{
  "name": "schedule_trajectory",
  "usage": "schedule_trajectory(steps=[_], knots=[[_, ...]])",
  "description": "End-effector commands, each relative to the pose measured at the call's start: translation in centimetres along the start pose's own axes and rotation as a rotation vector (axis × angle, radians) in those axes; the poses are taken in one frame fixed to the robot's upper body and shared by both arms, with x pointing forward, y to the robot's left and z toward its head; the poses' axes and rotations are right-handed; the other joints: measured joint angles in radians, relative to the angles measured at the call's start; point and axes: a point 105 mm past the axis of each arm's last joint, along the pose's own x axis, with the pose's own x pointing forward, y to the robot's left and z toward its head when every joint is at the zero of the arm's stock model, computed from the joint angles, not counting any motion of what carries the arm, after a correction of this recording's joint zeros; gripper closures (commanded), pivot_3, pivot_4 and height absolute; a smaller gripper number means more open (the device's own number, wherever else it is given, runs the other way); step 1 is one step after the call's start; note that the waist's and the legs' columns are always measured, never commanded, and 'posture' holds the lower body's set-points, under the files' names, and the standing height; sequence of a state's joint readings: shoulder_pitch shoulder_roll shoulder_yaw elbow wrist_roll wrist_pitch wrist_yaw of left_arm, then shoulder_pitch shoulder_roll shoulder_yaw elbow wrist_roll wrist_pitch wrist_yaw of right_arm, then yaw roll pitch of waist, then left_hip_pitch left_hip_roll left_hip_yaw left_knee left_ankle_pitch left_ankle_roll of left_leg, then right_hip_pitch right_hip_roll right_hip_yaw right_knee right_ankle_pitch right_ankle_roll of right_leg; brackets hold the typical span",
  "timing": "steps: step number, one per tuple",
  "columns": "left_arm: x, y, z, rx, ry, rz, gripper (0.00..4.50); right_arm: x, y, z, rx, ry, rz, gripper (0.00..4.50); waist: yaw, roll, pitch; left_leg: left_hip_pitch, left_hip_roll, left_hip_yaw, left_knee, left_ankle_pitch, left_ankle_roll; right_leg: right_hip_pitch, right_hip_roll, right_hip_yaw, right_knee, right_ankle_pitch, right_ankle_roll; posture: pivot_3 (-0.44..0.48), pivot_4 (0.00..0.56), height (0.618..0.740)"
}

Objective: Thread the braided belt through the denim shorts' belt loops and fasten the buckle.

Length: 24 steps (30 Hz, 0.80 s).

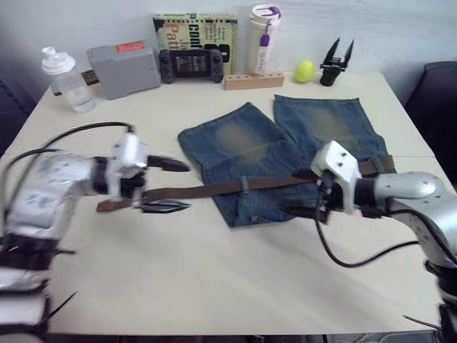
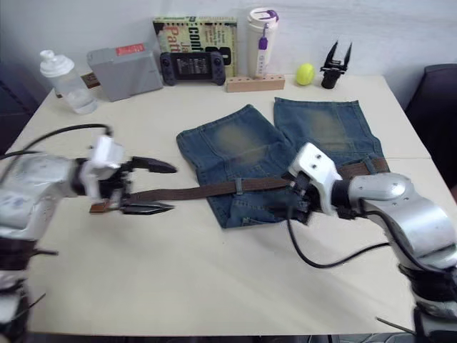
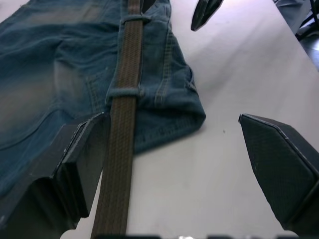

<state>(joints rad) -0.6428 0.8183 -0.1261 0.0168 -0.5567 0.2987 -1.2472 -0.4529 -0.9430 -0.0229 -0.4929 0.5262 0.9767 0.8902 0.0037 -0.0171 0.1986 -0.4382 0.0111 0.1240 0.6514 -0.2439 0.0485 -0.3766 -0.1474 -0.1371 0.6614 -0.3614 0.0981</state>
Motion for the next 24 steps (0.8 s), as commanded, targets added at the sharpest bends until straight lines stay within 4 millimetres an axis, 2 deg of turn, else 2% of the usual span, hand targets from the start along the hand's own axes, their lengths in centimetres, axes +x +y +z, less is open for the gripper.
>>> schedule_trajectory(steps=[1, 4, 7, 11, 16, 17, 18, 22, 24], knots=[[5.4, -0.2, 0.7, 0.042, -0.012, -0.164, 0.0, -3.8, 0.1, 0.7, -0.057, 0.056, -0.044, 0.03, 0.017, 0.001, 0.001, 0.0, -0.001, -0.001, 0.0, 0.001, 0.001, 0.0, 0.0, 0.0, 0.0, 0.0, 0.0, 0.0, 0.15, 0.694], [9.9, -0.5, -0.1, 0.1, -0.002, -0.219, 0.0, -6.0, 0.0, 0.0, -0.029, 0.11, -0.131, 0.03, 0.014, -0.001, 0.001, 0.0, 0.0, 0.0, 0.001, 0.001, 0.001, 0.002, 0.0, 0.001, -0.003, 0.001, 0.0, 0.0, 0.15, 0.694], [12.5, -0.6, -1.1, 0.118, 0.024, -0.236, 0.0, -7.7, 0.2, -0.7, 0.004, 0.155, -0.214, 0.03, 0.016, -0.001, 0.002, 0.0, 0.001, 0.0, 0.001, 0.001, 0.002, 0.002, 0.0, 0.0, -0.003, 0.001, 0.0, 0.0, 0.15, 0.694], [13.9, 0.1, -3.2, 0.193, 0.133, -0.202, 0.0, -10.1, 0.8, -1.6, 0.051, 0.228, -0.306, 0.03, 0.021, -0.001, 0.002, 0.0, 0.001, -0.002, 0.001, 0.003, 0.002, 0.002, 0.0, -0.001, -0.003, 0.002, -0.001, 0.0, 0.15, 0.694], [14.4, 1.4, -6.4, 0.262, 0.267, -0.126, 0.0, -12.7, 1.0, -1.8, 0.075, 0.281, -0.408, 0.03, 0.023, -0.001, 0.002, -0.001, 0.001, -0.004, 0.001, 0.004, 0.005, 0.003, -0.001, -0.003, -0.005, 0.007, -0.003, 0.0, 0.15, 0.694], [14.3, 1.5, -6.9, 0.255, 0.277, -0.12, 0.54, -13.0, 1.0, -1.8, 0.082, 0.275, -0.422, 0.0, 0.023, -0.001, 0.002, -0.001, 0.001, -0.004, 0.0, 0.003, 0.006, 0.003, -0.001, -0.003, -0.006, 0.008, -0.003, 0.0, 0.15, 0.694], [14.2, 1.6, -7.4, 0.25, 0.288, -0.117, 0.75, -13.2, 1.0, -1.8, 0.09, 0.277, -0.43, 0.0, 0.023, -0.001, 0.002, -0.001, 0.001, -0.004, 0.0, 0.002, 0.009, 0.003, -0.001, -0.003, -0.007, 0.009, -0.003, 0.0, 0.15, 0.694], [13.0, 1.5, -8.4, 0.244, 0.311, -0.151, 2.44, -13.3, 0.9, -2.3, 0.113, 0.283, -0.441, 0.0, 0.023, -0.001, 0.002, 0.0, 0.001, -0.004, 0.0, 0.002, 0.008, 0.004, -0.002, -0.003, -0.008, 0.009, -0.002, 0.0, 0.15, 0.694], [12.1, 1.5, -8.6, 0.24, 0.322, -0.161, 2.99, -13.0, 0.8, -2.4, 0.12, 0.276, -0.435, 0.0, 0.02, -0.001, 0.002, 0.0, 0.001, -0.004, 0.0, 0.002, 0.008, 0.004, -0.002, -0.003, -0.008, 0.009, -0.002, 0.0, 0.15, 0.694]])
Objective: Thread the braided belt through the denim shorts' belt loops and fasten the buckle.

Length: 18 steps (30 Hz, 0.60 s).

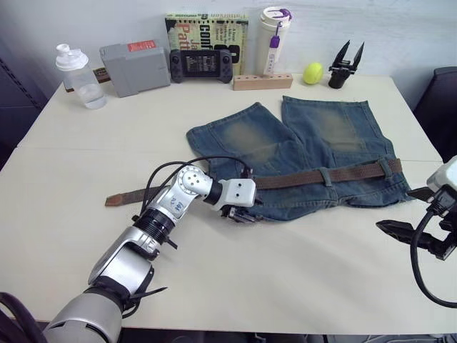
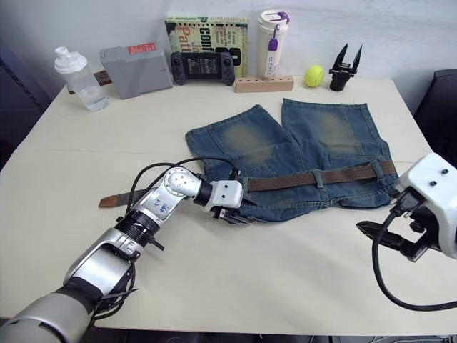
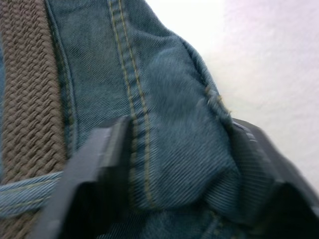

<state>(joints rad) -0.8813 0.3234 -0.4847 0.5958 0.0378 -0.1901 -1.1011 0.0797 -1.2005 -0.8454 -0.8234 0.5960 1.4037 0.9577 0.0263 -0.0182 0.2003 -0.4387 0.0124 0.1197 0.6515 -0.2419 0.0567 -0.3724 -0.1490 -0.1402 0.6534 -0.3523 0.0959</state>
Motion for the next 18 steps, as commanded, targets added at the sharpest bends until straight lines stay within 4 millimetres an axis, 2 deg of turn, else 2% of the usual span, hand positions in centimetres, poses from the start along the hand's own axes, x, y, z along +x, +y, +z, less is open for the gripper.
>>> schedule_trajectory(steps=[1, 4, 8, 14, 18], knots=[[-2.3, -0.7, -2.5, -0.033, 0.087, -0.02, 3.43, 0.1, -0.1, 0.4, -0.024, -0.022, -0.017, 0.0, -0.007, 0.0, 0.0, 0.0, 0.0, 0.0, 0.0, 0.0, 0.0, 0.0, 0.0, 0.0, 0.0, 0.0, 0.0, 0.0, 0.15, 0.694], [-4.4, -1.3, -3.5, -0.079, 0.111, -0.032, 4.14, 1.0, 0.0, 0.6, -0.028, -0.04, 0.013, 0.0, -0.025, 0.0, 0.0, 0.001, 0.001, 0.0, -0.002, 0.003, -0.005, -0.001, 0.001, 0.0, 0.0, 0.0, 0.0, 0.0, 0.15, 0.694], [-8.3, -3.0, -5.2, -0.17, 0.153, -0.04, 4.16, 2.6, 0.1, 1.0, -0.042, -0.071, 0.064, 0.0, -0.052, 0.0, 0.0, 0.002, 0.002, 0.001, -0.004, 0.004, -0.007, -0.002, 0.002, 0.0, 0.001, -0.001, -0.002, 0.0, 0.15, 0.694], [-13.0, -5.5, -6.7, -0.277, 0.189, 0.009, 4.17, 4.4, -0.1, 1.9, -0.062, -0.118, 0.124, 0.0, -0.061, 0.001, 0.0, 0.003, 0.003, 0.001, -0.005, 0.005, -0.009, -0.002, 0.003, 0.001, 0.002, -0.002, -0.003, 0.0, 0.15, 0.694], [-15.5, -6.9, -7.4, -0.344, 0.214, 0.074, 4.18, 5.0, 0.1, 2.2, -0.076, -0.128, 0.166, 0.0, -0.063, 0.001, 0.0, 0.003, 0.003, 0.001, -0.005, 0.006, -0.01, -0.002, 0.003, 0.001, 0.003, -0.002, -0.004, 0.0, 0.15, 0.694]])
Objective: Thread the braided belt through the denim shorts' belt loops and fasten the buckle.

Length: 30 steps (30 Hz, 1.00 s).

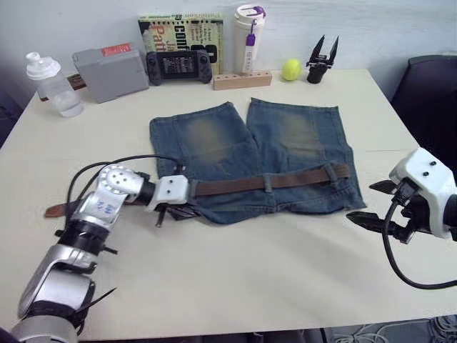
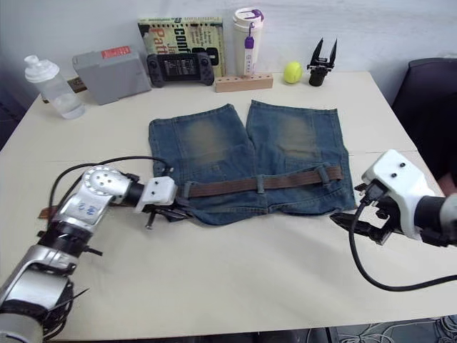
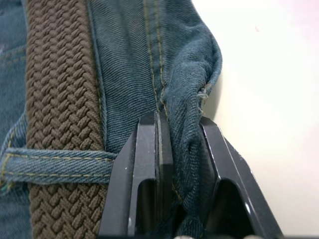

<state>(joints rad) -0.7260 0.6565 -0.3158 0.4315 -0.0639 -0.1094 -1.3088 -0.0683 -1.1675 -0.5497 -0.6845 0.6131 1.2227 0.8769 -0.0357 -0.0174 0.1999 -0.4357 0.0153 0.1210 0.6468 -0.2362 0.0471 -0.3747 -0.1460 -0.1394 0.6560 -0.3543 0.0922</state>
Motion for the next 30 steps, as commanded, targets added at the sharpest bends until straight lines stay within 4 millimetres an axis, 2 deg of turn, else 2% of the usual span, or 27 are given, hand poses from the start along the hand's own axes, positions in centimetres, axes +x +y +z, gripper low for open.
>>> schedule_trajectory(steps=[1, 5, 6, 8, 10, 12, 15, 18, 22, 26, 30], knots=[[-5.1, -3.5, -4.2, -0.205, 0.087, 0.062, 4.18, 1.2, -0.2, 1.2, -0.054, -0.057, 0.06, 0.0, -0.002, 0.0, 0.0, 0.0, 0.0, 0.0, 0.0, 0.0, 0.0, 0.0, 0.0, 0.0, 0.0, 0.0, 0.0, 0.0, 0.15, 0.694], [-6.2, -4.9, -4.8, -0.317, 0.04, 0.128, 4.18, 2.4, -0.2, 1.8, -0.06, -0.087, 0.132, 0.0, -0.003, 0.001, 0.0, 0.0, 0.0, 0.0, 0.0, 0.0, 0.0, -0.001, -0.001, 0.001, 0.001, 0.0, -0.001, 0.0, 0.15, 0.694], [-6.6, -4.8, -4.7, -0.352, 0.015, 0.152, 3.38, 2.7, -0.3, 2.1, -0.048, -0.103, 0.146, 0.0, -0.004, 0.001, 0.0, 0.001, 0.0, 0.001, 0.0, -0.001, 0.0, -0.001, -0.001, 0.002, 0.001, 0.0, -0.001, 0.0, 0.15, 0.694], [-7.7, -4.7, -4.5, -0.408, -0.013, 0.194, 2.82, 3.2, -0.6, 2.2, -0.031, -0.114, 0.178, 0.0, -0.003, 0.001, 0.0, 0.001, 0.0, 0.001, 0.0, -0.001, -0.001, -0.001, -0.001, 0.002, 0.001, -0.001, -0.001, 0.0, 0.15, 0.694], [-8.7, -5.1, -4.8, -0.421, 0.022, 0.2, 1.98, 3.4, -0.8, 2.4, -0.025, -0.12, 0.203, 0.0, -0.002, 0.002, 0.0, 0.001, 0.0, 0.001, 0.0, -0.001, -0.001, -0.002, -0.001, 0.002, 0.002, -0.001, -0.001, 0.0, 0.15, 0.694], [-10.7, -5.1, -5.3, -0.435, 0.065, 0.244, 1.06, 3.8, -1.8, 3.0, 0.007, -0.167, 0.201, 0.0, 0.0, 0.002, 0.0, 0.0, 0.0, 0.001, 0.0, -0.001, -0.001, -0.002, -0.001, 0.001, 0.002, -0.001, -0.002, 0.0, 0.15, 0.694], [-13.4, -4.4, -5.0, -0.479, 0.042, 0.338, 0.02, 5.1, -3.6, 3.3, 0.043, -0.205, 0.176, 0.0, 0.0, 0.002, 0.001, 0.0, 0.0, 0.002, 0.0, -0.001, -0.001, -0.002, -0.001, 0.002, 0.003, -0.001, -0.002, 0.0, 0.15, 0.694], [-14.8, -3.0, -3.6, -0.539, -0.073, 0.427, 0.02, 7.1, -4.9, 4.1, 0.125, -0.263, 0.166, 0.0, 0.005, 0.003, 0.001, -0.001, 0.0, 0.002, 0.0, -0.001, -0.001, -0.003, -0.002, 0.001, 0.003, -0.001, -0.002, 0.0, 0.15, 0.694], [-15.4, -0.9, -1.3, -0.703, -0.286, 0.483, 0.02, 10.0, -5.5, 5.1, 0.291, -0.297, 0.215, 0.0, 0.011, 0.003, 0.003, -0.003, -0.001, 0.001, 0.002, -0.001, -0.001, -0.005, -0.002, 0.001, 0.004, -0.001, -0.002, 0.0, 0.15, 0.694], [-14.4, 1.4, -3.3, -0.838, -0.238, 0.647, 0.02, 12.1, -5.5, 5.2, 0.311, -0.281, 0.25, 0.0, 0.011, 0.003, 0.003, -0.004, -0.003, 0.001, 0.002, 0.0, 0.0, -0.003, -0.002, 0.0, 0.007, -0.001, -0.001, 0.0, 0.15, 0.694], [-12.0, 1.4, -3.0, -0.899, -0.248, 0.591, 0.02, 12.5, -4.8, 4.0, 0.343, -0.217, 0.323, 0.0, 0.008, 0.003, 0.003, -0.004, -0.004, 0.002, 0.002, 0.001, 0.002, -0.003, -0.002, 0.001, 0.007, 0.0, 0.001, 0.0, 0.15, 0.694]])
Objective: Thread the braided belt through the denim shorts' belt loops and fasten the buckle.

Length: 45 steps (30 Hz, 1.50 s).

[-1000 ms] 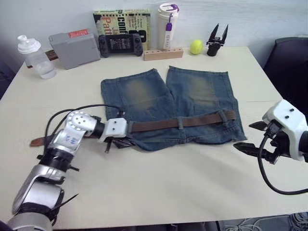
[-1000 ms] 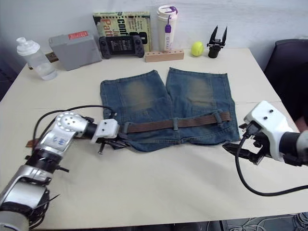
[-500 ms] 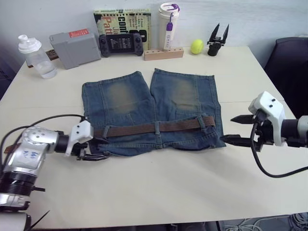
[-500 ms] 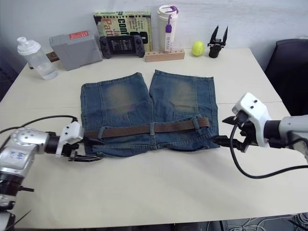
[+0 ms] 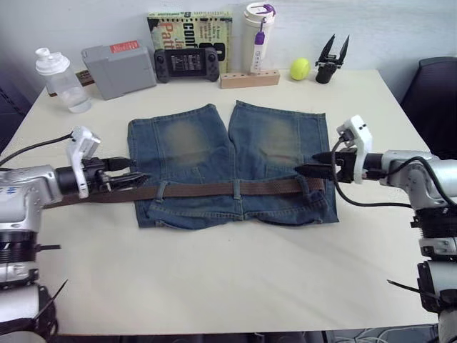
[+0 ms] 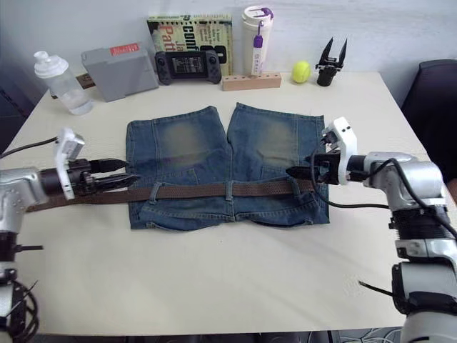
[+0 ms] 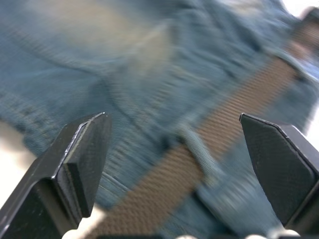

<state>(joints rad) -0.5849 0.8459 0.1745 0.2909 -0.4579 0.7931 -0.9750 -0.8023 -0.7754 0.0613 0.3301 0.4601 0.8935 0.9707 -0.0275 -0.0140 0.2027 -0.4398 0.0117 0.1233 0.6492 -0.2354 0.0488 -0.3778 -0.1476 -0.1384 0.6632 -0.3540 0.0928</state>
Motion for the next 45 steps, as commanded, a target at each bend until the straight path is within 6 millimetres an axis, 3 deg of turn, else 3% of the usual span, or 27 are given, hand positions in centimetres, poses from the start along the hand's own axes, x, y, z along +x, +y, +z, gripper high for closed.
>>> schedule_trajectory(steps=[1, 2, 5, 12, 13, 16, 21, 24, 25, 28, 32, 37, 41, 45], knots=[[0.8, -1.3, -0.2, -0.015, 0.033, -0.038, 0.02, -0.8, 0.6, -0.2, 0.006, 0.029, 0.065, 0.0, 0.0, 0.0, 0.0, 0.0, 0.0, 0.0, 0.0, 0.0, 0.0, 0.0, 0.0, 0.0, 0.0, 0.0, 0.0, 0.0, 0.15, 0.694], [1.0, -1.6, -0.8, -0.004, 0.07, -0.054, 0.02, -0.9, 0.8, -0.6, 0.01, 0.04, 0.085, 0.0, 0.0, 0.0, 0.0, -0.001, 0.0, 0.0, 0.0, 0.0, 0.0, 0.0, 0.0, 0.0, 0.0, 0.0, 0.0, 0.0, 0.15, 0.694], [1.3, -1.9, -2.2, 0.016, 0.145, -0.073, 0.0, -1.0, 1.3, -0.7, -0.015, 0.022, 0.121, 0.94, -0.001, 0.0, 0.0, 0.0, 0.0, 0.0, 0.0, 0.0, 0.0, 0.0, 0.001, 0.0, -0.001, 0.0, 0.0, 0.0, 0.15, 0.694], [2.1, -2.4, -4.1, 0.115, 0.261, -0.127, 0.0, -1.6, 3.5, -1.5, -0.144, 0.019, 0.226, 4.29, 0.001, 0.0, 0.0, 0.001, 0.001, 0.001, 0.0, 0.0, -0.001, -0.001, 0.0, 0.001, -0.001, 0.0, 0.0, 0.0, 0.15, 0.694], [2.4, -2.3, -3.9, 0.113, 0.249, -0.127, 0.26, -1.6, 3.7, -1.5, -0.155, 0.014, 0.228, 4.49, 0.001, 0.0, 0.0, 0.001, 0.001, 0.001, 0.0, 0.0, -0.001, -0.001, 0.0, 0.001, -0.001, 0.0, 0.0, 0.0, 0.15, 0.694], [2.9, -2.3, -2.5, 0.078, 0.172, -0.135, 0.98, -1.7, 3.8, -1.3, -0.172, -0.011, 0.216, 4.5, 0.001, 0.0, 0.0, 0.002, 0.001, 0.001, 0.0, 0.0, -0.001, 0.0, 0.0, 0.002, -0.001, 0.0, 0.0, 0.0, 0.15, 0.694], [2.1, -2.7, -1.3, 0.076, 0.111, -0.182, 3.05, -1.8, 4.1, -1.5, -0.222, -0.052, 0.204, 4.5, 0.002, 0.0, 0.0, 0.001, 0.001, 0.001, 0.001, 0.0, -0.001, 0.0, 0.0, 0.001, -0.001, 0.0, 0.0, 0.0, 0.15, 0.694], [0.8, -3.4, -0.3, 0.115, 0.061, -0.247, 4.12, -2.0, 4.0, -1.8, -0.294, -0.06, 0.176, 4.5, 0.0, 0.0, 0.0, 0.001, 0.001, 0.001, 0.001, 0.0, -0.001, 0.0, 0.0, 0.001, -0.001, 0.0, 0.0, 0.0, 0.15, 0.694], [0.5, -3.7, -0.2, 0.125, 0.055, -0.266, 4.26, -2.0, 4.0, -1.9, -0.315, -0.058, 0.164, 4.5, -0.001, 0.0, 0.0, 0.001, 0.001, 0.001, 0.001, 0.0, -0.001, 0.0, 0.0, 0.001, -0.001, 0.0, 0.0, 0.0, 0.15, 0.694], [-1.3, -5.1, -0.1, 0.194, 0.006, -0.366, 4.29, -2.2, 5.2, -1.3, -0.448, -0.135, 0.138, 4.5, -0.002, 0.0, 0.0, 0.001, 0.001, 0.001, 0.0, 0.0, -0.001, 0.0, 0.0, 0.001, -0.001, 0.0, 0.0, 0.0, 0.15, 0.694], [-2.8, -5.5, -2.7, 0.36, 0.064, -0.373, 4.29, -2.2, 7.1, -2.3, -0.75, -0.176, 0.086, 4.5, 0.001, 0.0, 0.0, 0.002, 0.001, 0.001, 0.0, 0.0, -0.002, 0.0, 0.0, 0.001, -0.003, 0.0, 0.0, 0.0, 0.15, 0.694], [-3.7, -6.8, -6.0, 0.633, 0.161, -0.462, 4.29, -2.9, 9.3, -5.6, -1.016, -0.175, 0.116, 4.5, 0.002, 0.0, 0.0, 0.002, 0.001, 0.001, -0.001, -0.001, -0.003, 0.0, 0.0, 0.002, -0.004, 0.0, 0.0, 0.0, 0.15, 0.694], [-3.6, -8.3, -8.9, 0.827, 0.23, -0.565, 4.3, -4.6, 10.2, -7.4, -1.227, -0.225, 0.099, 4.5, 0.003, 0.0, 0.0, 0.005, 0.001, 0.002, -0.002, -0.001, -0.003, 0.001, -0.001, 0.002, -0.004, 0.0, 0.0, 0.0, 0.15, 0.694], [-4.0, -9.3, -11.7, 0.963, 0.313, -0.671, 4.3, -6.7, 12.2, -12.3, -1.257, -0.221, 0.2, 4.5, 0.005, -0.001, 0.0, 0.005, 0.001, 0.002, -0.002, -0.001, -0.003, 0.002, 0.0, 0.002, -0.004, 0.0, 0.0, 0.0, 0.15, 0.694]])
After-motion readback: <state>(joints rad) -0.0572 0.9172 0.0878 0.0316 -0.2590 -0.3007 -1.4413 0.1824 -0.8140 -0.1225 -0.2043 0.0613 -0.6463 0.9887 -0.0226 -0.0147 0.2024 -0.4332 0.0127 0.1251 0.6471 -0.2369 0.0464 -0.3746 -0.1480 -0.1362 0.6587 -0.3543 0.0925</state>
